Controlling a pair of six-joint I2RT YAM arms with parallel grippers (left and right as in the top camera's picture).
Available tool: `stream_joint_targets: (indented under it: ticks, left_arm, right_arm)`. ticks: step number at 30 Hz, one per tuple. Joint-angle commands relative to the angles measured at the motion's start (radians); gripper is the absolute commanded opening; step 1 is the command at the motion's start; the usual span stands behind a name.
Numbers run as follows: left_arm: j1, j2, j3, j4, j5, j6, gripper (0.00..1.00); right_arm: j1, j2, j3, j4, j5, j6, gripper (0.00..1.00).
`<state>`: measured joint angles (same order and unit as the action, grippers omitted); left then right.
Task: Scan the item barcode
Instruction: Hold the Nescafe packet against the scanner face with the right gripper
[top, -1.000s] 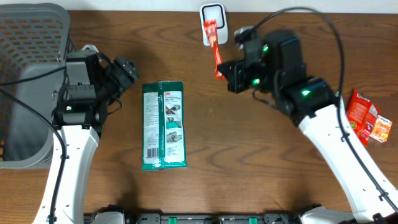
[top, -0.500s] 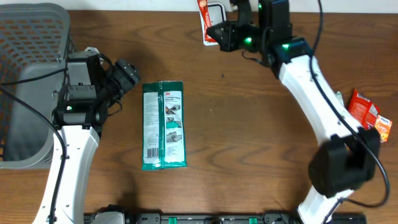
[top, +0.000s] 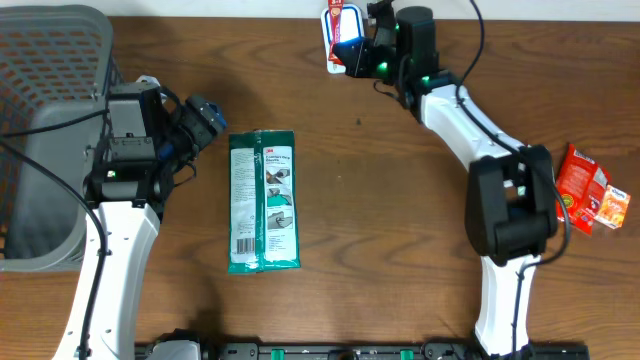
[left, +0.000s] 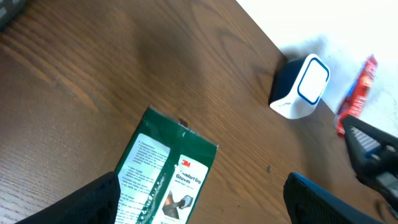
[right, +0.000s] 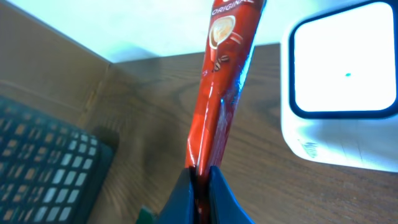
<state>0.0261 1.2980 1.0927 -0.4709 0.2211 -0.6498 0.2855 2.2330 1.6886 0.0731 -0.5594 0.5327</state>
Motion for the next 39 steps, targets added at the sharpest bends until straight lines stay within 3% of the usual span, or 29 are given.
stream_joint_targets:
  ticks: [1,17,28,39]
  left_arm:
    - [0.003,-0.005,0.024,-0.003,-0.013,0.018,0.85]
    - [0.003,-0.005,0.024,-0.003,-0.013,0.018,0.85]
    - [0.003,-0.005,0.024,-0.003,-0.013,0.018,0.85]
    - [0.003,-0.005,0.024,-0.003,-0.013,0.018,0.85]
  right_arm:
    - [-0.013,0.057,0.02,0.043,0.017,0.051,0.01]
    - [-0.031,0.166,0.02,0.109,0.06,0.046,0.01]
    - [-0.028,0.164,0.027,0.001,0.043,-0.089,0.01]
    - [-0.032,0.164,0.256,-0.197,0.012,-0.164,0.01]
